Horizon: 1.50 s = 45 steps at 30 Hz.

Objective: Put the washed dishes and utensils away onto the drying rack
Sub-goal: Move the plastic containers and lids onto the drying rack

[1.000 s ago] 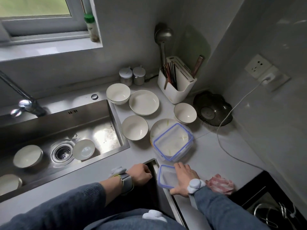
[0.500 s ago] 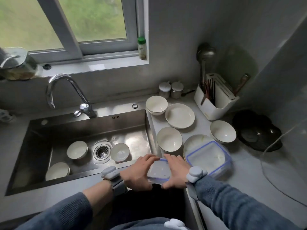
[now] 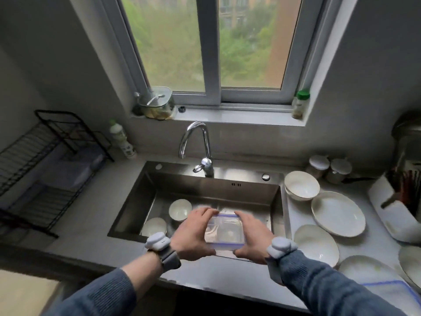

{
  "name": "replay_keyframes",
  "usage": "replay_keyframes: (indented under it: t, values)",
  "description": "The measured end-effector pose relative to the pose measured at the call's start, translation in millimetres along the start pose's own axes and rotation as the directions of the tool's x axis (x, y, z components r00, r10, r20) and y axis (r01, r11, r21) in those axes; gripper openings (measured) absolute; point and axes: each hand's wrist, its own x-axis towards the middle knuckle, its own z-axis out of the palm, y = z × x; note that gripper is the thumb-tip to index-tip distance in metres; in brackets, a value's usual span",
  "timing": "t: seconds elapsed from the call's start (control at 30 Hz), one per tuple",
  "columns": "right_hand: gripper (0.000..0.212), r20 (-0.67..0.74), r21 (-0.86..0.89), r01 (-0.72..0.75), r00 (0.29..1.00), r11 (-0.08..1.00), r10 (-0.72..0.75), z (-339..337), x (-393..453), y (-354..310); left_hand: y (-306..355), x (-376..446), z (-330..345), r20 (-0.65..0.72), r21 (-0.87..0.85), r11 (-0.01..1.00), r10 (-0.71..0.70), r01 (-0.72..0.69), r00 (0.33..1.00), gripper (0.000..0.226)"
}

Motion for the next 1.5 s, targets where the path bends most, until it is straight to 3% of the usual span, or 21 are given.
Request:
replay_keyframes:
  t: [0.3, 0.43, 0.67, 0.87, 1.03, 1.2, 1.33, 1.5]
  values:
    - [0.1, 0.009, -0.009, 0.074, 0.997, 0.997, -0.074, -13.5, 88.5, -99.9, -85.2, -5.1, -67.7, -0.054, 0.068, 0.995, -0.07, 0.074, 0.996, 0.099]
    - [0.109, 0.049, -0.048, 0.148, 0.988, 0.988, -0.146, -13.7, 139.9, -164.1, -147.5, -8.1, -109.1, -0.103, 0.124, 0.985, -0.111, 0.123, 0.989, 0.101]
    - [0.091, 0.016, -0.096, 0.209, 0.978, 0.973, -0.208, 3.7, 201.5, -241.2, -226.5, -13.6, -150.6, -0.114, 0.136, 0.982, -0.119, 0.134, 0.986, 0.106]
    - [0.075, -0.072, -0.017, 0.225, 0.972, 0.974, -0.226, 21.7, 228.5, -286.3, -274.0, -8.1, -183.8, -0.062, 0.213, 0.973, -0.08, 0.092, 0.995, 0.102]
    - [0.054, -0.104, 0.001, 0.201, 0.974, 0.98, -0.2, 27.6, 240.1, -299.5, -322.9, 5.3, -215.9, -0.063, 0.327, 0.93, -0.154, 0.167, 0.986, 0.098]
    - [0.065, -0.08, -0.074, 0.129, 0.988, 0.989, -0.135, 31.1, 247.4, -283.8, -390.4, 29.8, -252.7, -0.117, 0.503, 0.803, -0.304, 0.32, 0.946, 0.093]
    - [0.071, -0.044, -0.086, 0.039, 0.998, 0.995, -0.043, 32.3, 251.0, -270.6, -430.4, 47.4, -268.0, -0.162, 0.507, 0.748, -0.404, 0.427, 0.9, 0.065]
    - [0.071, 0.016, -0.094, 0.017, 1.0, 0.995, -0.015, 31.7, 255.5, -255.5, -463.0, 56.3, -272.3, -0.162, 0.523, 0.696, -0.486, 0.493, 0.859, 0.066]
